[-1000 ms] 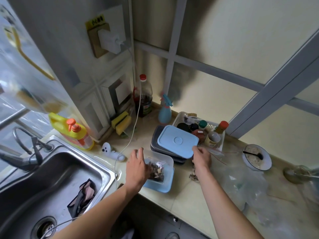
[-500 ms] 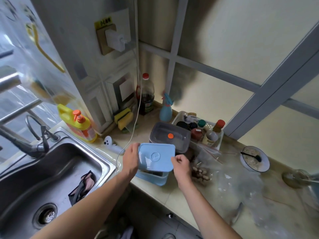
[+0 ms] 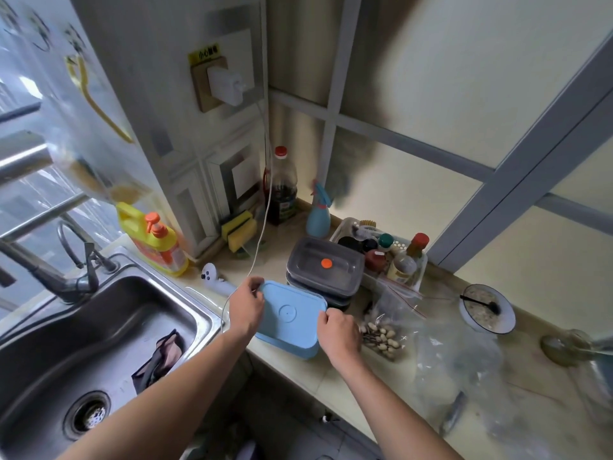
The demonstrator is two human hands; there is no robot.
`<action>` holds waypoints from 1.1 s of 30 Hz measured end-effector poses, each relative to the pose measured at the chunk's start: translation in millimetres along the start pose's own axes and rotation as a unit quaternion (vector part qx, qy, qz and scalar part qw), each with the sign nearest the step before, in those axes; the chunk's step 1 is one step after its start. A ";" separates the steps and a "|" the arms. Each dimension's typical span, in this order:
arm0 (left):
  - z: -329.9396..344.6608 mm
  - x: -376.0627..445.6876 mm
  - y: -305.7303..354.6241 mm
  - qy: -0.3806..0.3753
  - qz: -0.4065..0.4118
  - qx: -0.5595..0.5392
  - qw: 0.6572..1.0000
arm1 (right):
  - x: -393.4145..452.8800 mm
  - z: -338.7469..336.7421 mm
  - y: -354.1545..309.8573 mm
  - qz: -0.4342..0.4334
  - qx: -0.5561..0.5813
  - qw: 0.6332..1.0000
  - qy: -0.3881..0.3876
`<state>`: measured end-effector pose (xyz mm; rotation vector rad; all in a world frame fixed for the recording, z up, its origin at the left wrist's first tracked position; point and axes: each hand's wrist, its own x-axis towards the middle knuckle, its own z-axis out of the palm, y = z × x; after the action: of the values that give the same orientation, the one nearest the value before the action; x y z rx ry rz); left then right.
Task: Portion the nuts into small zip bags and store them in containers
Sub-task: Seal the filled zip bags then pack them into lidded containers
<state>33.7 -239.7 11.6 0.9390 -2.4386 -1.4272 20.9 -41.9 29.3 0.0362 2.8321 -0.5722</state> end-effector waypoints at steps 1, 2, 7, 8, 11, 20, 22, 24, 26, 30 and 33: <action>-0.4 1.3 -0.2 -0.003 0.004 0.009 1.000 | -0.3 0.0 -0.5 -0.004 -0.005 1.000 0.003; -0.5 3.0 -0.7 -0.006 0.012 0.022 1.000 | -0.5 0.8 -0.5 -0.007 -0.011 1.000 0.009; -1.6 7.0 -0.7 -0.018 0.049 0.094 0.994 | -1.0 3.4 -5.4 -0.002 -0.021 1.000 0.023; -0.5 7.8 -1.3 -0.020 0.050 0.097 0.994 | -0.1 4.7 -5.9 0.004 -0.021 1.000 0.022; 3.2 8.1 -4.0 -0.036 0.043 0.103 0.993 | 3.6 7.9 -7.0 0.017 -0.014 1.000 0.013; 21.6 7.7 -12.0 -0.074 0.023 0.100 0.992 | 10.1 18.8 -0.1 0.007 0.032 0.999 -0.023; 23.5 11.5 -10.7 -0.081 0.007 0.087 0.993 | 9.9 23.4 4.4 0.005 0.060 0.998 -0.016; 23.9 15.7 -9.1 -0.090 -0.002 0.085 0.992 | 10.2 25.2 6.1 0.016 0.080 0.997 -0.017; 23.1 18.3 -8.6 -0.096 -0.001 0.093 0.991 | 11.2 24.1 5.0 0.046 0.112 0.992 -0.028; 22.2 9.3 -15.2 -0.108 0.026 0.112 0.988 | 14.1 31.7 -0.2 0.077 0.102 0.991 -0.040; 23.7 5.0 -27.2 -0.089 0.049 0.120 0.988 | 10.1 40.1 -6.6 0.101 0.091 0.991 -0.015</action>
<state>31.3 -234.8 -24.4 0.7491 -2.7950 -1.2525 20.3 -63.6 -6.5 0.3404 2.6952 -0.7731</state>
